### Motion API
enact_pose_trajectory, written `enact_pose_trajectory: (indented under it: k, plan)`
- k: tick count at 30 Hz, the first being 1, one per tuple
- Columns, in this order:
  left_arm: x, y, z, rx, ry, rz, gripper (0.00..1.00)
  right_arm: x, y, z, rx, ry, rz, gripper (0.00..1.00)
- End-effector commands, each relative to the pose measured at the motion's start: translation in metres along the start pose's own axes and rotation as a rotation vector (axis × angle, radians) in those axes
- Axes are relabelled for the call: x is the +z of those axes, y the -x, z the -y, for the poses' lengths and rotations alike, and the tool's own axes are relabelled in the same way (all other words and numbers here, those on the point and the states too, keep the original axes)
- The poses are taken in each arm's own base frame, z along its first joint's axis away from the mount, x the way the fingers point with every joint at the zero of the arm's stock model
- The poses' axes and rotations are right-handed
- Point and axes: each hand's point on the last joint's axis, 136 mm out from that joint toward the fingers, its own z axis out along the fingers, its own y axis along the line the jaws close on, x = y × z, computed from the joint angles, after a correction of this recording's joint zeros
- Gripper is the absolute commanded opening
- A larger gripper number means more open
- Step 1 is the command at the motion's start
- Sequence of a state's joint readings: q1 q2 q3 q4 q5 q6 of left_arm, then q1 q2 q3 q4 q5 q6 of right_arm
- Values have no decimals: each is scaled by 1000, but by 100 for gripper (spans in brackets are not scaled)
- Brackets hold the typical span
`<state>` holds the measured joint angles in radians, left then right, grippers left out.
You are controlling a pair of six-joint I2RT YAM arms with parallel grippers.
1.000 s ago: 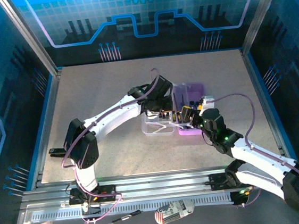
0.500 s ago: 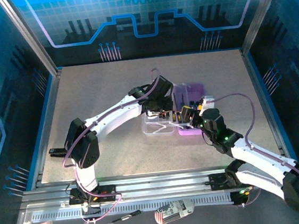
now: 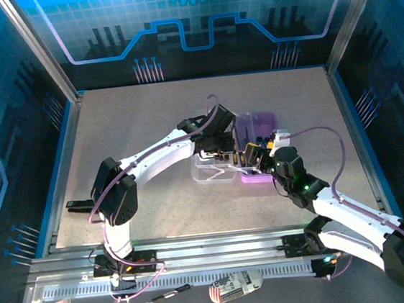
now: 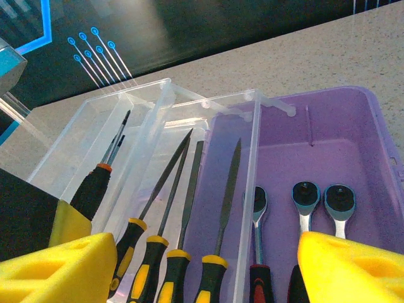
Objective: Pack the tool kit
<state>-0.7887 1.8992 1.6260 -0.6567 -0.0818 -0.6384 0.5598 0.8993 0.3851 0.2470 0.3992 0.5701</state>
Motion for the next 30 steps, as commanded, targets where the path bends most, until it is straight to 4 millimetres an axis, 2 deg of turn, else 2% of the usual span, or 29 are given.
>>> enact_pose_trajectory:
  k: [1,9,14,18,22,24,27,30]
  plan:
    - [1,-1,0,0,16,-2,19,-1,6,3,28,-4,21,77]
    - [0,-1,2,0,10,-8,22,-3,7,5,33,-10,30,77]
    - [-8,2,4,5,0,7,22,-2,6,5,32,-10,27,77]
    - [-25,11,6,21,-5,55,23,-2,7,5,31,-11,29,77]
    - [-53,25,2,61,-10,168,25,-2,7,6,31,-18,25,76]
    - [-69,31,-6,77,-1,240,27,-2,7,8,32,-29,26,76]
    - [-91,37,-32,67,34,340,35,-3,7,12,32,-50,22,76]
    - [-103,36,-72,-27,45,386,56,-3,9,13,29,-58,23,76]
